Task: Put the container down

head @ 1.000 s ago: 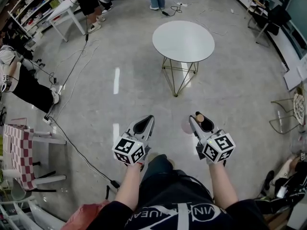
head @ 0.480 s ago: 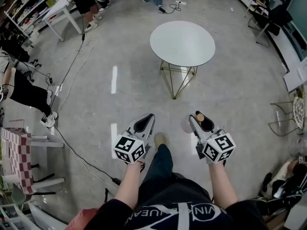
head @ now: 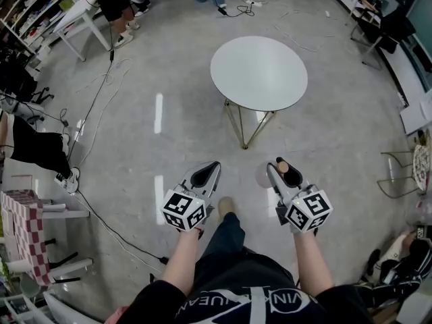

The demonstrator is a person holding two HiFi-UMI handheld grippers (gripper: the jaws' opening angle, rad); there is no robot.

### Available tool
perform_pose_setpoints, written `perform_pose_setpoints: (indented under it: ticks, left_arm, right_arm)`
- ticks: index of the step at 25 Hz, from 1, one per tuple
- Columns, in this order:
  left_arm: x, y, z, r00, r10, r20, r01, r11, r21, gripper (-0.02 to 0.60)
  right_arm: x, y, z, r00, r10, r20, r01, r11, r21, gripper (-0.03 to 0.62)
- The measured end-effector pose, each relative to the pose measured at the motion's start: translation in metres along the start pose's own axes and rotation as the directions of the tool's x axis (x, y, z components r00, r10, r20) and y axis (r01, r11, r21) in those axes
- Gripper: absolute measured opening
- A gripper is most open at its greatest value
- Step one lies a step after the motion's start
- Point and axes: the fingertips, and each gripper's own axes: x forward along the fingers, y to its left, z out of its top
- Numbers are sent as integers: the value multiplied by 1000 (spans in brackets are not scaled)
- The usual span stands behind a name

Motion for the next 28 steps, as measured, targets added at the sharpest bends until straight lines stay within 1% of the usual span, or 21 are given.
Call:
perform_pose_setpoints:
  ticks: [8,18,24,28]
  left_arm:
    - [42,33,25,999,-47,-4,47,999,5,14]
    - [81,78,50,997,-83,1,83,997,1,14]
    - [96,103,56,996,-91,3,91,996,3,14]
    - [101,115,54,996,-90,-4,90,996,-5,14]
  right_arm:
    - [52,-24,20,1000,-23,5,23,1000,7,132]
    - [106,-40,37,999,-37,3,37,999,6,132]
    - [135,-48,43,999,-40,17,40,999,14,132]
    - [152,-54,43,999,-40,9,39,999,13,132]
